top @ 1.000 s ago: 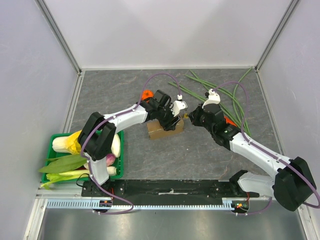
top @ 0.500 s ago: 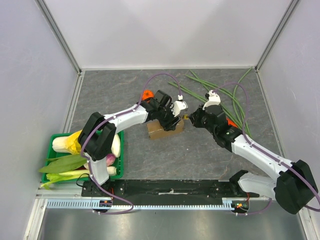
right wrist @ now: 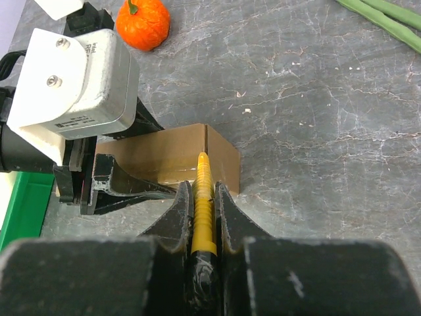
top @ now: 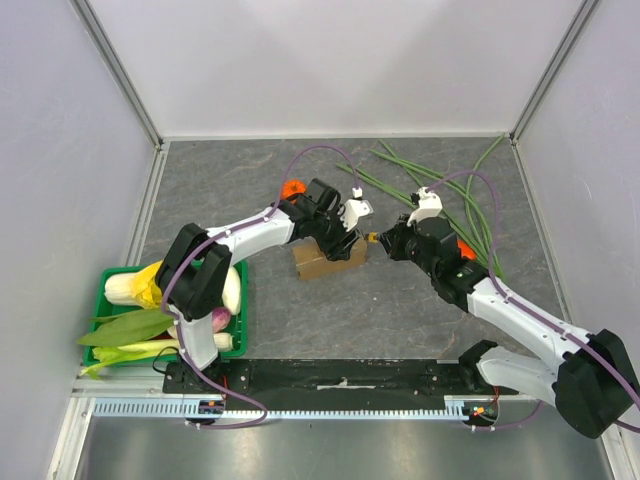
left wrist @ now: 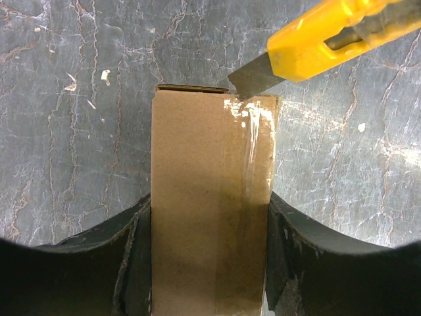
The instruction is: Unpack the express box
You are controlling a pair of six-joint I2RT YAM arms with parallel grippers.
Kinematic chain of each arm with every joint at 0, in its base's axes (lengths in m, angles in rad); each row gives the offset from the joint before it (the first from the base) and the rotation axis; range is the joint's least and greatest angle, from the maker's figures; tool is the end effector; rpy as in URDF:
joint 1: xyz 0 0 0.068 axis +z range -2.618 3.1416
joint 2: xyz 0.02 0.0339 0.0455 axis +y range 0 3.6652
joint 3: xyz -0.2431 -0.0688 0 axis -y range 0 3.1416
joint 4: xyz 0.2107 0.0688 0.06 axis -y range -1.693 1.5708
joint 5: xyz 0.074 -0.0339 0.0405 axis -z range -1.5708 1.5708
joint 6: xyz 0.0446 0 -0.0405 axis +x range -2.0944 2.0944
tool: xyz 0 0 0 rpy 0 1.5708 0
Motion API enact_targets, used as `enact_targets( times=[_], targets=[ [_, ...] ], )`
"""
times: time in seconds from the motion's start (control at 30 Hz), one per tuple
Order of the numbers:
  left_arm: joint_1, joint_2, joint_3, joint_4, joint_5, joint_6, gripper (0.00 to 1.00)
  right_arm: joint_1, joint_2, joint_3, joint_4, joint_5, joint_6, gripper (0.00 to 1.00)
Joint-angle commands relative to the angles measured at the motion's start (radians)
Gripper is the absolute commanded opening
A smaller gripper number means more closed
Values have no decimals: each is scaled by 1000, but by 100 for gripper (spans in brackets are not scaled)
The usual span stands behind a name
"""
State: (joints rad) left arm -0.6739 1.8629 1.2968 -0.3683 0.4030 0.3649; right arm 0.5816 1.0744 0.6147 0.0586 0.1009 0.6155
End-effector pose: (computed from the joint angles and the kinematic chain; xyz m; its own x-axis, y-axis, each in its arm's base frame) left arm 0.2769 -0.2435 0.1914 -0.3172 0.6734 -0.6677 0.9306 0.3565 -0.0826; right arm 0.1935 0.1219 0.2413 -0.5372 0.3343 -0.7744 -0.1946 0.8442 0.4994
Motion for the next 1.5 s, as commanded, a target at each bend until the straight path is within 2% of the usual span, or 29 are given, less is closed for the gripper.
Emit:
enact_targets(
  times=[0.0,0.5,0.67,0.8,1.0,1.23,1.47],
  targets=[
    [56,42,10,-15,-84,-41,33,9,1,-36,-149,-69,-63,0],
    [60,25,-7,-21,-40,-14,33,11,-117,34,-263,-55,-106,0],
    [39,-14,-65,-12,-26,17,34,9,-110,63,-200,-1,-85,0],
    [17,-42,-106,-6,11,39,34,8,-97,45,-67,31,-76,0],
    [-3,-94,-165,2,79,36,34,3,-53,43,76,-48,-92,0],
    [-18,-119,-206,15,80,32,34,3,-19,43,104,-124,-100,0],
    [-19,-113,-206,19,74,32,34,4,9,46,84,-119,-102,0]
  ],
)
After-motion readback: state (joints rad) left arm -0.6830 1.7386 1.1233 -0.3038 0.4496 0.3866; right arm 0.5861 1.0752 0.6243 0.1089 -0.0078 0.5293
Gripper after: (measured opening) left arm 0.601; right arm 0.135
